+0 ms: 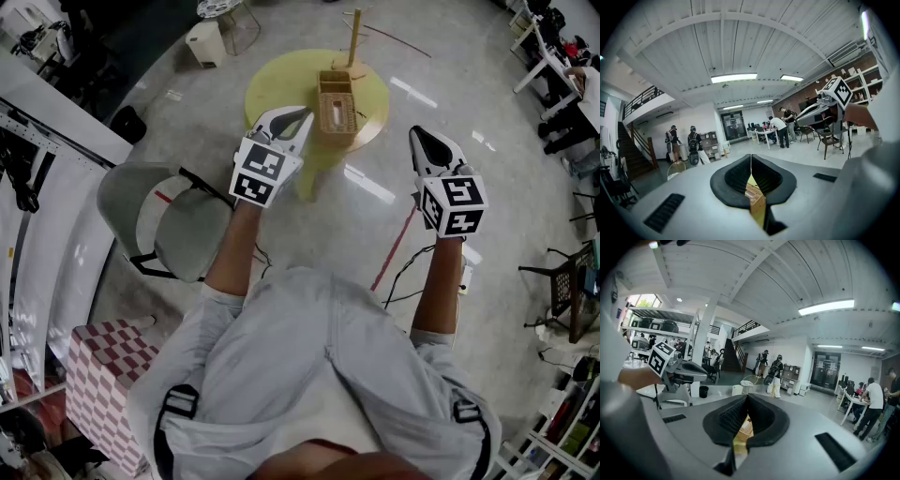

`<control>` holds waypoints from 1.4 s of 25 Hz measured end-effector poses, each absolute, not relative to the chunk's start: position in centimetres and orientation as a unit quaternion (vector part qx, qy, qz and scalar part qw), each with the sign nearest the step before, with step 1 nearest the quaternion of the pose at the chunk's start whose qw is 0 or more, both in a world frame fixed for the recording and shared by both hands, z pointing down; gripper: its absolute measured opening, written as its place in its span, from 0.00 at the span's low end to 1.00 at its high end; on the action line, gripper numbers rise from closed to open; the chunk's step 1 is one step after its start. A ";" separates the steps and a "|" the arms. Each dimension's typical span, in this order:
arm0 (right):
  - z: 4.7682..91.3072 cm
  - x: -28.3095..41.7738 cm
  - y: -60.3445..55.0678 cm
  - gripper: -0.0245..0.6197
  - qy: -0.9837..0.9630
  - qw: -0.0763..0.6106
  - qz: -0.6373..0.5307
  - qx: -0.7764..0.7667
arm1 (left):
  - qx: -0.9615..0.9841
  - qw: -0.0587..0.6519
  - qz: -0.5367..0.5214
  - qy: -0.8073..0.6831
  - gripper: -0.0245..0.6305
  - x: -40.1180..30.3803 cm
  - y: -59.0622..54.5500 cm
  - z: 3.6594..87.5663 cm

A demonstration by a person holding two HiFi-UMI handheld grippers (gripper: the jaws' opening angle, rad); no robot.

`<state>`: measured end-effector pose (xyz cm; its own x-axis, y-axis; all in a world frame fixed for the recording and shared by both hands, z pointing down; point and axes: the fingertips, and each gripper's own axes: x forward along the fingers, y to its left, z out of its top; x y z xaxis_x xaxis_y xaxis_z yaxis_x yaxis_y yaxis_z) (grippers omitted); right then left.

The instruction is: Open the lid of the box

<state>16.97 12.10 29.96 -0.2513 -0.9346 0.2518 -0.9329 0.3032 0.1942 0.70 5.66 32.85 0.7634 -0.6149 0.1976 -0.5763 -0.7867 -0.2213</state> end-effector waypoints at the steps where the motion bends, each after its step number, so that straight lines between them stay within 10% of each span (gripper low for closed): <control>1: 30.0 17.0 12.1 0.07 -0.792 0.162 -0.003 0.589 | -0.936 0.073 -0.131 0.319 0.09 0.8 5.6 32.9; 35: 33.0 19.1 -1.9 0.07 -0.804 0.127 0.024 0.581 | -0.928 0.040 -0.143 0.341 0.09 1.7 -7.9 37.2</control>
